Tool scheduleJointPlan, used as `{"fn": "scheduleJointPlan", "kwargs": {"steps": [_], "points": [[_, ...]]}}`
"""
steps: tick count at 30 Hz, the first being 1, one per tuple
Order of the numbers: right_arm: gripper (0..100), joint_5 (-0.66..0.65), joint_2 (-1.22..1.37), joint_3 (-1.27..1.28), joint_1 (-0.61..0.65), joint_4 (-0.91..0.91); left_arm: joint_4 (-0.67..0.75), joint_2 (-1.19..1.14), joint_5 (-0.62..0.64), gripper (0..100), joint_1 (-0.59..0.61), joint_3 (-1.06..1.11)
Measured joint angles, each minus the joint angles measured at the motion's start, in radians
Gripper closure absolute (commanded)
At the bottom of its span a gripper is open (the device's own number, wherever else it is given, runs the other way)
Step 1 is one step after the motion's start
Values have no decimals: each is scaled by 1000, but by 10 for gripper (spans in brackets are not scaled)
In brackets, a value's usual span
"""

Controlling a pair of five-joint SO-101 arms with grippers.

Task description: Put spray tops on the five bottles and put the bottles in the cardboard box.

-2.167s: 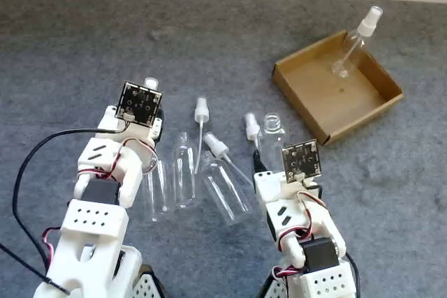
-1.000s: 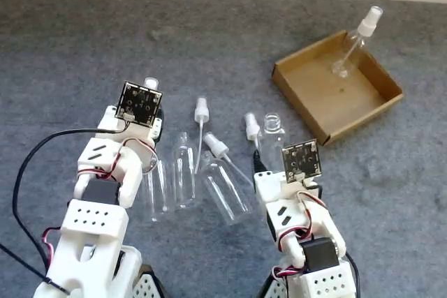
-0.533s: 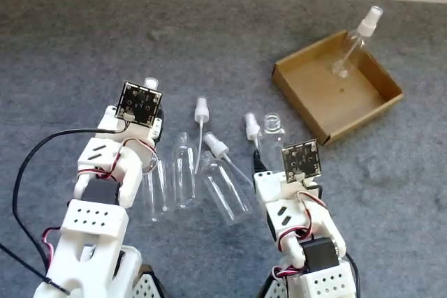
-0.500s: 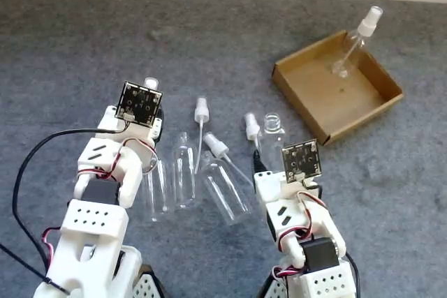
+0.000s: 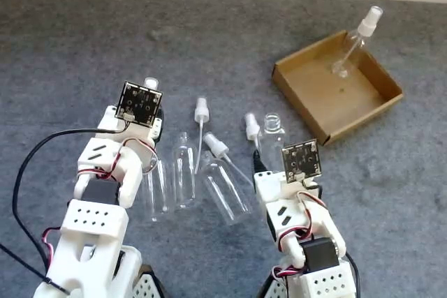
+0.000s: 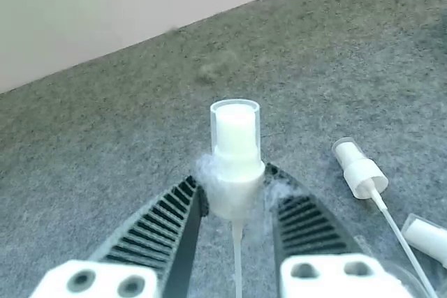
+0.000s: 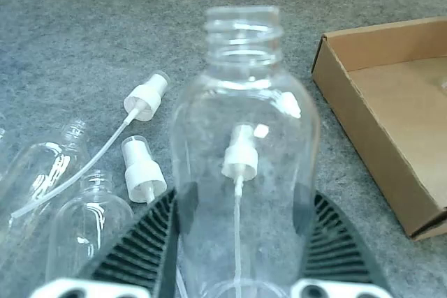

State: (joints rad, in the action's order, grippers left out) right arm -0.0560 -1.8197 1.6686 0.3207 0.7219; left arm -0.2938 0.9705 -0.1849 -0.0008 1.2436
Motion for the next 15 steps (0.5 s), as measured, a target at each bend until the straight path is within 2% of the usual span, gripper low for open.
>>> {"fn": "scheduleJointPlan", "kwargs": {"steps": [10,15], "points": [[853,0,0,0,0,0,0,0,0,986,0,0],[853,0,0,0,0,0,0,0,0,986,-43,0]]}}
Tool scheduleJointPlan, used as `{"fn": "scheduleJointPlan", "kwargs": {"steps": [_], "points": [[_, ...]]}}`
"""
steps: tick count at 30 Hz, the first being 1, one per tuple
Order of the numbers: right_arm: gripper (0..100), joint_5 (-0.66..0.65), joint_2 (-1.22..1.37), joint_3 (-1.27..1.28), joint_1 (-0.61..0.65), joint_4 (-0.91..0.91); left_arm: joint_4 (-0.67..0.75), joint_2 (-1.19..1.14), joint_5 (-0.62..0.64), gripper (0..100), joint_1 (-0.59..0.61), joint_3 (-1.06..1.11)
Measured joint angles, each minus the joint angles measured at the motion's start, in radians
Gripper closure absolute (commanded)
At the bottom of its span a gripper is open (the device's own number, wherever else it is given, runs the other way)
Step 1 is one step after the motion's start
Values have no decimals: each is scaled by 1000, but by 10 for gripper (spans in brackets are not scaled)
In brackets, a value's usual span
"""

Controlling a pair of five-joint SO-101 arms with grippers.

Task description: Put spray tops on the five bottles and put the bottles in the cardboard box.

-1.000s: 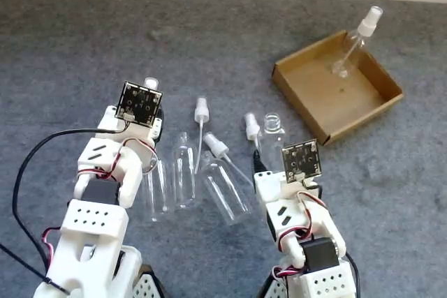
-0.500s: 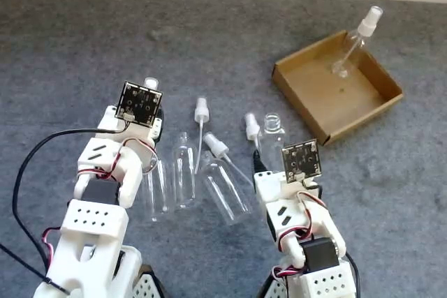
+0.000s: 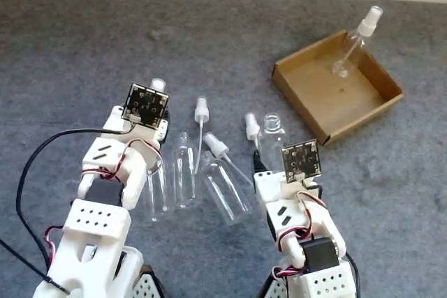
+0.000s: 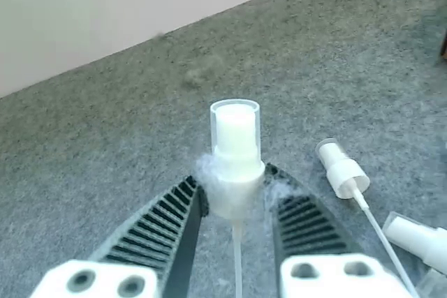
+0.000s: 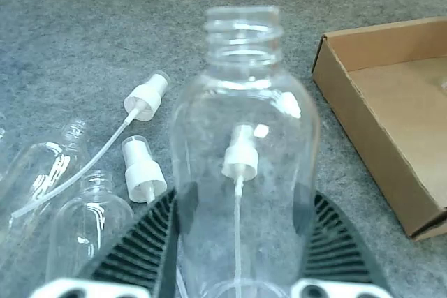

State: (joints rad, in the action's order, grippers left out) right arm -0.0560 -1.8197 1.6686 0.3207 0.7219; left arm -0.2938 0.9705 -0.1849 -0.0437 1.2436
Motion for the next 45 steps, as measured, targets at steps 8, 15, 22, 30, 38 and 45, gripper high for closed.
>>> {"fn": "scheduleJointPlan", "kwargs": {"steps": [8,15,22,30,38,45], "points": [[853,0,0,0,60,0,0,0,0,985,-12,0],[853,0,0,0,94,0,0,0,0,982,-12,0],[853,2,0,0,94,0,0,0,0,982,-12,0],[853,2,0,0,98,-8,0,0,0,982,-12,0],[854,2,0,0,176,-8,0,0,0,982,-100,0],[854,2,0,0,232,-8,0,0,0,982,-121,0]]}}
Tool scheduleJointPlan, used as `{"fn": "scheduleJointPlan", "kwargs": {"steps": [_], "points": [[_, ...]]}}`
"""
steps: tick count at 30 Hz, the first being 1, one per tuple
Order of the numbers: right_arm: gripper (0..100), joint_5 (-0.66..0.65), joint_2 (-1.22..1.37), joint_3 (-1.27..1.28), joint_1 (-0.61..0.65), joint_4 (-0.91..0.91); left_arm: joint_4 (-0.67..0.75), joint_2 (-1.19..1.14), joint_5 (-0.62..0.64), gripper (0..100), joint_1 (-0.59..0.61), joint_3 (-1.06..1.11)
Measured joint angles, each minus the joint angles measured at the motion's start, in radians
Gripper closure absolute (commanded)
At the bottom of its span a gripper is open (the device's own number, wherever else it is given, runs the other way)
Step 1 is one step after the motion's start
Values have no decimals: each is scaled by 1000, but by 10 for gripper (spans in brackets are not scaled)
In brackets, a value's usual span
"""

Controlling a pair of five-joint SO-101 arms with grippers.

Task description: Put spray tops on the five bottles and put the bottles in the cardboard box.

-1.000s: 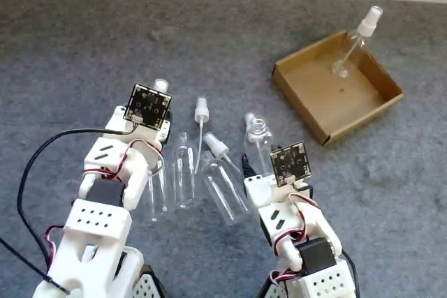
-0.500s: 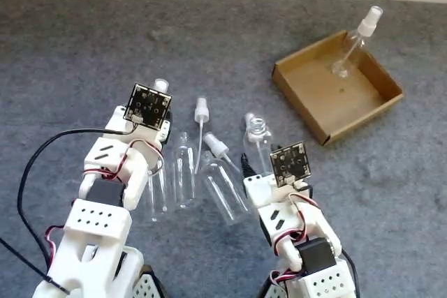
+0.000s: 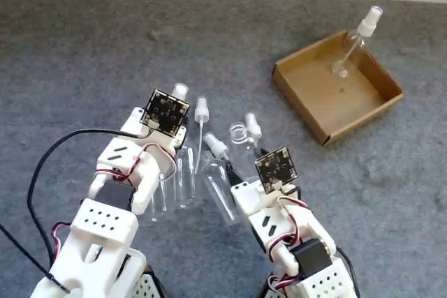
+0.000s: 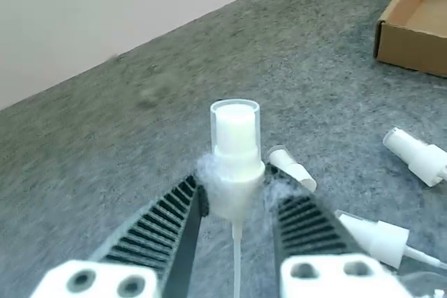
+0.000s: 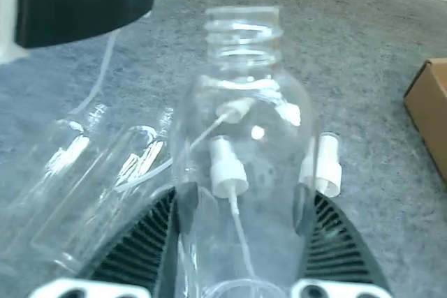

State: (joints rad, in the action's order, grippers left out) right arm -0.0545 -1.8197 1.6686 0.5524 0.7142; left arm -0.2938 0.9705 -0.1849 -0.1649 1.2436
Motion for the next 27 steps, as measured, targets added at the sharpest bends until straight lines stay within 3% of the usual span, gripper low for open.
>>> {"fn": "scheduleJointPlan", "kwargs": {"steps": [13,20,27], "points": [[854,6,0,0,66,0,150,6,0,986,-2,0],[854,6,0,0,71,-5,150,221,8,986,-2,41],[854,8,0,0,71,-137,152,503,235,986,-3,152]]}}
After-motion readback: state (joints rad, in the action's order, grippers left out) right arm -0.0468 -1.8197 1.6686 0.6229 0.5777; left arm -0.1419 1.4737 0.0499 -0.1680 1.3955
